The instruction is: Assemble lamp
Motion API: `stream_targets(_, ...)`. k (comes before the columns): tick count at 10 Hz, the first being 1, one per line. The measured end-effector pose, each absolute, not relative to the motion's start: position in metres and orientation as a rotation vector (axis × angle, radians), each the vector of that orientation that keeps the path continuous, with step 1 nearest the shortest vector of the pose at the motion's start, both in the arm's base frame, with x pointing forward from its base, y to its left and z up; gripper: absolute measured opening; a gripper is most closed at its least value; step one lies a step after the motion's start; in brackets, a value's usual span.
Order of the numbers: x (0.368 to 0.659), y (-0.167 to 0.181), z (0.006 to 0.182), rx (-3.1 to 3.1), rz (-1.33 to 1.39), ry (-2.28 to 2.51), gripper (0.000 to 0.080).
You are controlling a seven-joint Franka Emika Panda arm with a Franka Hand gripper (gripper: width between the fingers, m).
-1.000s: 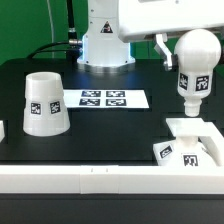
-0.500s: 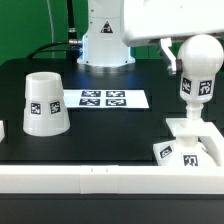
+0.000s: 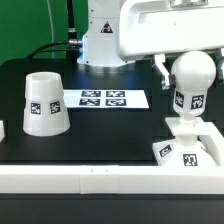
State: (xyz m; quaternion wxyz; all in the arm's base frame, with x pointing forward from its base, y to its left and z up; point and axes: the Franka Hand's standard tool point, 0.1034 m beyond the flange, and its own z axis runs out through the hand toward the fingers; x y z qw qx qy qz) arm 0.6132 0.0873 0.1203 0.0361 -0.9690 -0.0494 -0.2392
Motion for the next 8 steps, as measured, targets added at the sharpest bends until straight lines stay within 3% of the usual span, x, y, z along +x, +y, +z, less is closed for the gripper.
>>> stream_targets(6, 0.6136, 0.0864, 0.1131, -2.977, -0.756, -0.15, 0.0573)
stream_targets(8, 0.6136, 0.0864, 0.1131, -2.977, -0.756, -0.149, 0.0681)
